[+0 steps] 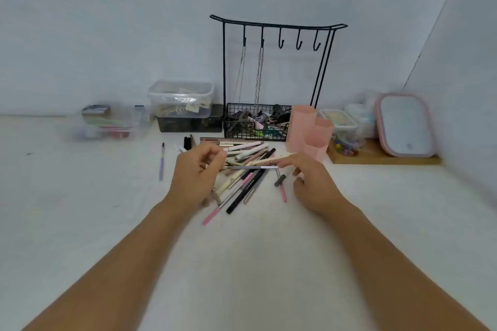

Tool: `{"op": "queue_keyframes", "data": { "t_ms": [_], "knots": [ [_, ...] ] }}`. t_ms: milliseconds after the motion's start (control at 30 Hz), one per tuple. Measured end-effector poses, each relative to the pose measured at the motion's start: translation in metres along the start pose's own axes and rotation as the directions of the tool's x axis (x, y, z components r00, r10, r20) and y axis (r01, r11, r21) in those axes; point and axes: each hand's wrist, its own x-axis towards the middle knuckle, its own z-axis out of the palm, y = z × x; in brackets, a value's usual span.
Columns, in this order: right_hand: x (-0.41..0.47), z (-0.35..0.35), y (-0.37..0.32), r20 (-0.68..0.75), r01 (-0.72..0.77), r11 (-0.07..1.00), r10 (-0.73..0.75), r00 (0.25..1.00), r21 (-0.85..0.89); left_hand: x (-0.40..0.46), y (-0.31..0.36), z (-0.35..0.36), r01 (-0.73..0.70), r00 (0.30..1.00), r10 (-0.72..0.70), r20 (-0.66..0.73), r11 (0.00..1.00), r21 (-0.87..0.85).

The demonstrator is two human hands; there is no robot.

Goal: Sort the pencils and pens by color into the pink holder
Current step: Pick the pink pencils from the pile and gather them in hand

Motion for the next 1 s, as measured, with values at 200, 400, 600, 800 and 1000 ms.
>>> {"op": "queue_keyframes", "data": {
  "t_ms": [200, 400, 600, 800, 1000],
  "knots": [
    [0.011, 0.005, 0.008, 0.043, 0.06, 0.992, -0.056, 0.998, -0.11, 0.002, 0.001, 0.006, -0.015, 0.999, 0.013, 0.046, 0.999, 0.044],
    [0.01, 0.003, -0.002, 0.039, 0.016, 1.0, -0.017, 0.999, 0.017, 0.001, 0.007, 0.017, -0.159, 0.985, 0.152, 0.087, 0.984, 0.076],
    [0.013, -0.012, -0.052, -0.272, 0.068, 0.892, 0.063, 0.96, 0.447, -0.01, 0.013, 0.028, -0.089, 0.991, 0.09, 0.101, 0.996, -0.017],
    [0.005, 0.004, -0.088, 0.041, -0.091, 0.579, 0.099, 0.994, 0.81, -0.013, 0.027, 0.039, -0.175, 0.967, 0.172, 0.19, 0.984, 0.003],
    [0.01, -0.005, -0.059, -0.101, -0.046, 0.846, 0.117, 0.988, 0.532, -0.012, 0.021, 0.043, -0.199, 0.971, 0.174, 0.165, 0.968, 0.151]
  ]
}}
